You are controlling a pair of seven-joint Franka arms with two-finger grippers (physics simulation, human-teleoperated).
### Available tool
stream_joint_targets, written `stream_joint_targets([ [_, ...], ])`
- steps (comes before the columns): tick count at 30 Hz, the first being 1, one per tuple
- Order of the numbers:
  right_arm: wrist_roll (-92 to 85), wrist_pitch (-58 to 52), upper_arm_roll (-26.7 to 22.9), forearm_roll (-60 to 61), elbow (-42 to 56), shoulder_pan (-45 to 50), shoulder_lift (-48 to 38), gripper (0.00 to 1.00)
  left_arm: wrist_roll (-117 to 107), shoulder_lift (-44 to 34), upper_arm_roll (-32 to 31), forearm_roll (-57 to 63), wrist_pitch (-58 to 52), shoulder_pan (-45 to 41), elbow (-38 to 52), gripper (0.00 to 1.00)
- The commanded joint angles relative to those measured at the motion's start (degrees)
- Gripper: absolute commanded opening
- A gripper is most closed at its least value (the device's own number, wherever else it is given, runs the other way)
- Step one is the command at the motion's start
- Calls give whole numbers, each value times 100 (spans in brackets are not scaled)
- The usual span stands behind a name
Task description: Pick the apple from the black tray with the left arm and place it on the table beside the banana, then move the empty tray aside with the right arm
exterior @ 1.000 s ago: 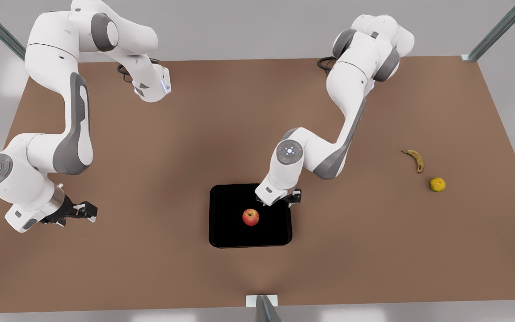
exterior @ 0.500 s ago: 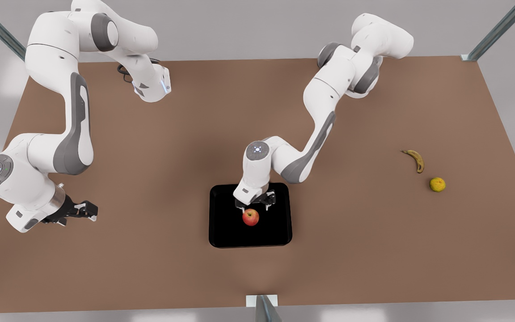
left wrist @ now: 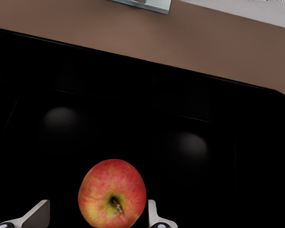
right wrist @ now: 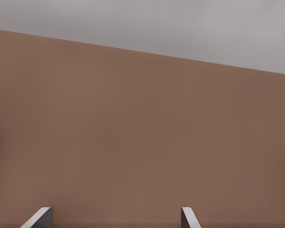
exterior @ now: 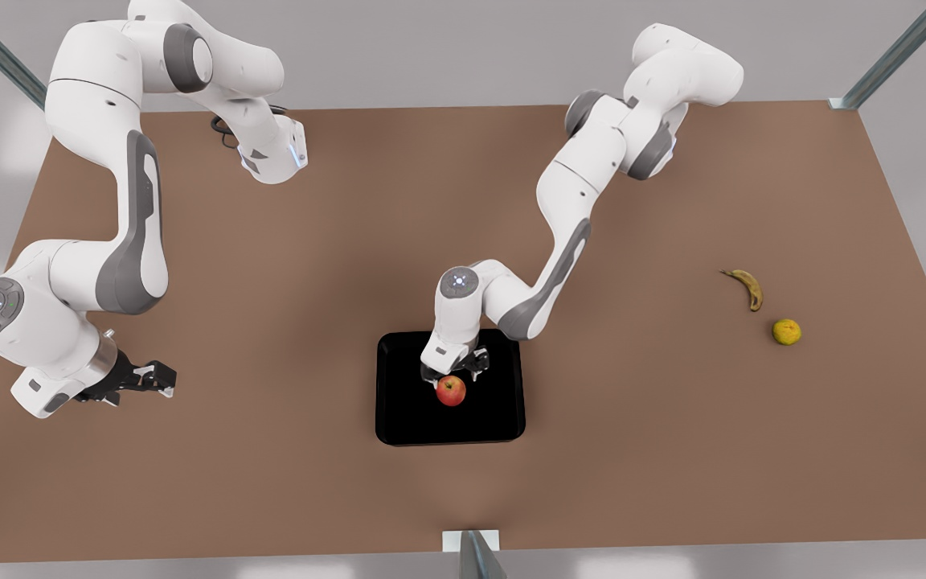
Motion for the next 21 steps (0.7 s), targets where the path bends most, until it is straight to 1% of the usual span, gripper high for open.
stream_joint_targets([
  [1,-33,-3,-1,1,3,0,-7,100,-428,8,0,12,216,-1,8,100],
  [8,-33,-3,-10,10,3,-9,-7,100,-384,52,0,21,277,-27,8,100],
  [14,-33,-3,-18,10,3,-9,-7,100,-235,254,158,21,585,-27,8,100],
  [21,-33,-3,-18,1,3,-9,-7,100,-455,430,193,12,593,-71,175,100],
])
